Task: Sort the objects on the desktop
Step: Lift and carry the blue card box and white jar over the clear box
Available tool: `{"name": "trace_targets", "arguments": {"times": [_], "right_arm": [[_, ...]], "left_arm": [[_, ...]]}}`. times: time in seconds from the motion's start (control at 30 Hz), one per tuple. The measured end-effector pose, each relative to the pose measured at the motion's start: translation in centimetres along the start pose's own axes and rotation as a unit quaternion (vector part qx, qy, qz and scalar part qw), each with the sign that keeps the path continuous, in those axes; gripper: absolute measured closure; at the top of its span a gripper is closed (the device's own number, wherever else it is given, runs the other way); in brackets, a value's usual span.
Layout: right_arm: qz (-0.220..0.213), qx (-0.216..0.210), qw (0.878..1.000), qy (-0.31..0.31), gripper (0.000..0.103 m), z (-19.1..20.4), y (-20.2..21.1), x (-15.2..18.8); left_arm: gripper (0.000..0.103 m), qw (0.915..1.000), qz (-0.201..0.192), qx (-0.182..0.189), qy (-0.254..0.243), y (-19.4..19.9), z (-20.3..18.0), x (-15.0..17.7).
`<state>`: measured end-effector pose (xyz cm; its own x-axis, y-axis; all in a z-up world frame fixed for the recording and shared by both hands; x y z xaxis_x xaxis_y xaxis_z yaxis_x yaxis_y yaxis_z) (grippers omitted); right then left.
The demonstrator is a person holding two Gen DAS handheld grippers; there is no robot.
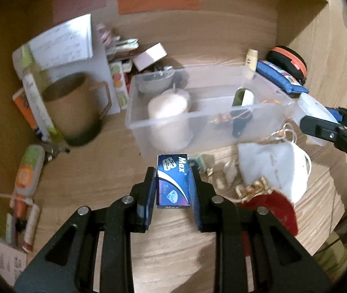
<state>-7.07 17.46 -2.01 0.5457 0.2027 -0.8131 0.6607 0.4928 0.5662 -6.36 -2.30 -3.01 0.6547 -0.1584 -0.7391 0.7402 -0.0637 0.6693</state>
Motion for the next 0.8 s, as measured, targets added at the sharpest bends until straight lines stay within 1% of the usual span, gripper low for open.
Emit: {"name": "trace_targets", "arguments": {"times": [0.2,0.33,0.47,0.8], "right_arm": [[-0.011,-0.001,1.000,-0.008,0.041,-1.4,0.1,-1.1],[-0.009,-0.002,1.000,-0.010,0.041,-2.2,-0.3,-1.8],[-0.007,-0.001,1.000,-0.005,0.041,-2.7,-0.8,-2.7],[-0.008,0.001,1.000,0.006,0.041,-3.3,-2.3,-4.9]], "left_arm": [[0.077,0.9996,-0.020,0.018,-0.003,0.6,-0.9,-2.5],[0.077,0.9992,-0.034,0.018,-0.013,0.6,-1.5,-4.1],[0.077,0.9984,-0.045,0.028,-0.021,0.4,-2.1,-5.3],[0.077,0.9973,-0.054,0.043,-0.023,-0.8,-2.6,-8.0]]}}
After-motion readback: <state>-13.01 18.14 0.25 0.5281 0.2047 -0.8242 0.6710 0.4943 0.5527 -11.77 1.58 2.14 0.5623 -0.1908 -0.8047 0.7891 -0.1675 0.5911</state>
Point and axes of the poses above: each gripper's, at about its wrist camera, not at the fingertips, and y roughly against the way its jaws point, z to its left, x to its underside, the point moved 2 cm from there along -y, roughly the way its jaws point, and after that the axes turned 2 degrees about -x, right-handed, at the moved point
